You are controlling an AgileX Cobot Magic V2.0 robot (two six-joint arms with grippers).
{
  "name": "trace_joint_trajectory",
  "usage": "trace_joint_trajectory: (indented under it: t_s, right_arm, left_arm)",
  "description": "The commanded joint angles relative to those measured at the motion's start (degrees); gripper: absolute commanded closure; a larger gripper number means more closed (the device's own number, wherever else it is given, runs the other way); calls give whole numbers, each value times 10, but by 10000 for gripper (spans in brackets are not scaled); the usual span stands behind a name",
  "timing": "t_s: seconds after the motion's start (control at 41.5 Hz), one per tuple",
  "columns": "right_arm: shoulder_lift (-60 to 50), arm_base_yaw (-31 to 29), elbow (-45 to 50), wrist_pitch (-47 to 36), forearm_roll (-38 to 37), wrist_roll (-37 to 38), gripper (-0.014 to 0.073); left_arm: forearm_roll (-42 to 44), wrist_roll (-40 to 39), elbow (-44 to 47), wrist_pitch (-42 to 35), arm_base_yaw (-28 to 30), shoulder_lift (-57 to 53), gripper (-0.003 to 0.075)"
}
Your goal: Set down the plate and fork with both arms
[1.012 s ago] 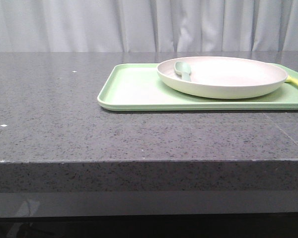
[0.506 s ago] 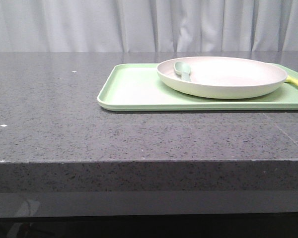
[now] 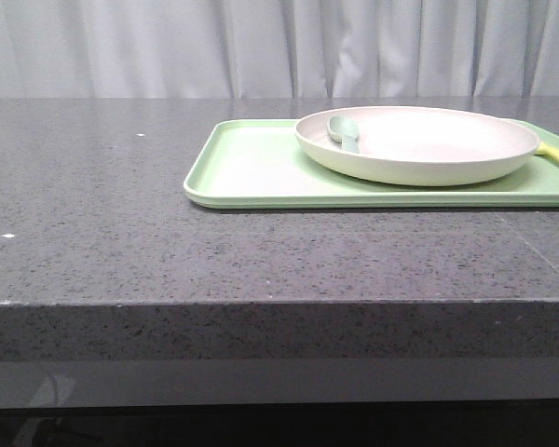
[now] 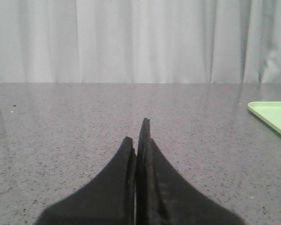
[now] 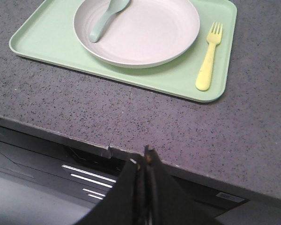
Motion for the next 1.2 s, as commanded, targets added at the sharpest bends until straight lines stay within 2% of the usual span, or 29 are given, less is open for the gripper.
trace_joint_trajectory:
  t_s: [0.0,0.626,0.723,0.819,0.963,1.06,1.18]
  right_arm:
    - [4,0,-13,-35,-2,1,660]
    - [-1,0,-6,-40,-2,1,660]
    - [-21,-23,17,-49,-3,-1,660]
    - [-55,-58,67,-114,-4,-2,660]
    - [-116,-94,193,-306,-3,-2,660]
    - [-170,-99,280,-418,-3,-2,660]
    - [-226,-99,372,-514,-2,-2,660]
  left_arm:
    - [-5,-6,5,-46,-22,-14,741]
    - [-5,-6,5,-46,-29,-14,740]
    - [-5,-6,5,-46,-29,-14,741]
    - [-5,-6,5,-46,-29,-14,741]
    - [-5,-6,5,-46,-29,-14,741]
    - [-5,-6,5,-46,-29,-14,741]
    - [-5,-6,5,-46,-29,-14,741]
